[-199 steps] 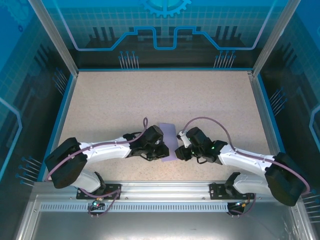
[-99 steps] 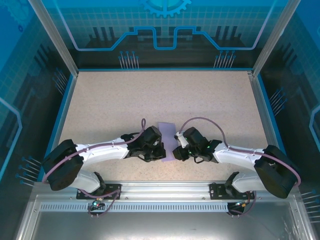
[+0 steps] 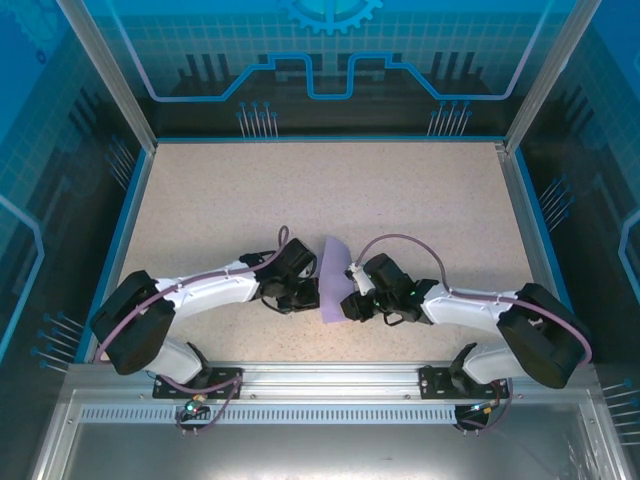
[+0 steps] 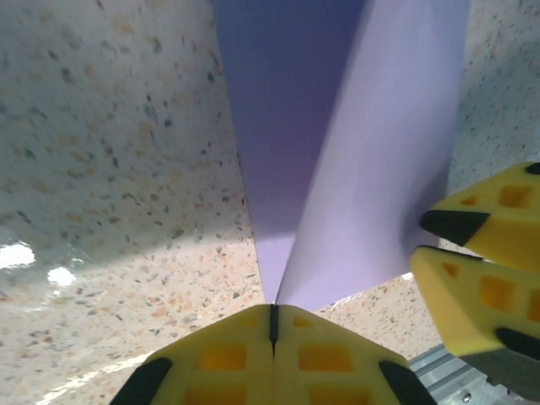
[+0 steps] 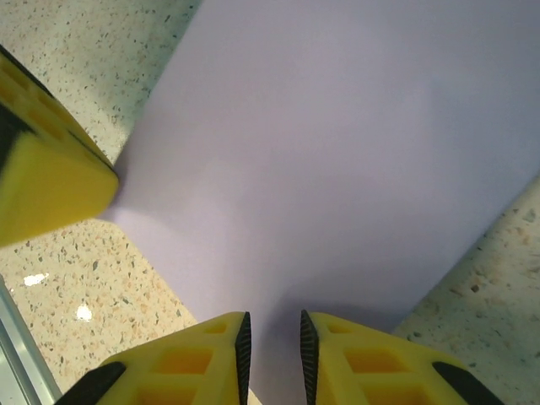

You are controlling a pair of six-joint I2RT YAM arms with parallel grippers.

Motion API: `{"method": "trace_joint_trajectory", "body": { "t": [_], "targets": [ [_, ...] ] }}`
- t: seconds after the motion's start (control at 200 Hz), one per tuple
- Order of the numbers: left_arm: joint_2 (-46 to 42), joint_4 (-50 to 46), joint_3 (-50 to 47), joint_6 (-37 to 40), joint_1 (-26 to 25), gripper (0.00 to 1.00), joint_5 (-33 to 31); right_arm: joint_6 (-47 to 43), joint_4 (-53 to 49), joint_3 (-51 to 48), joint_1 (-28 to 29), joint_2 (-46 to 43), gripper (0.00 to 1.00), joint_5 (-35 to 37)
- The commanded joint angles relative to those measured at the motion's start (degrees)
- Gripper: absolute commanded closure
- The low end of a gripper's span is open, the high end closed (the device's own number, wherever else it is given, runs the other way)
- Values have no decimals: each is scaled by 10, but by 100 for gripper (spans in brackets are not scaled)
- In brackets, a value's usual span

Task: Fold a paper plane with a square sheet of paper (pick it up from the middle)
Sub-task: Fold the triangle a second time at the center of the table.

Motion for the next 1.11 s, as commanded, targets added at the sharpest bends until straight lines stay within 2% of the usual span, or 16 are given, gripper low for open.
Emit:
{"method": "trace_joint_trajectory", "body": {
  "t": [0.0,0.205,0.37,0.605,1.1],
  "targets": [
    [11,-54,38,58,11,100,27,12,19,17,-8,17,75,-20],
    [36,-52,70,74,19,100,71,26,-9,20,-29,-23,73,-22],
    [43,13,47,25,15,100,102,37,-52,15,-66,-53,71,-38],
    [61,42,51,-17,-31,100,84,22,-86,29,-90,-49,71,-63],
    [117,60,89,-41,-33,100,76,22,-46,17,-108,6,73,-93]
  ]
}}
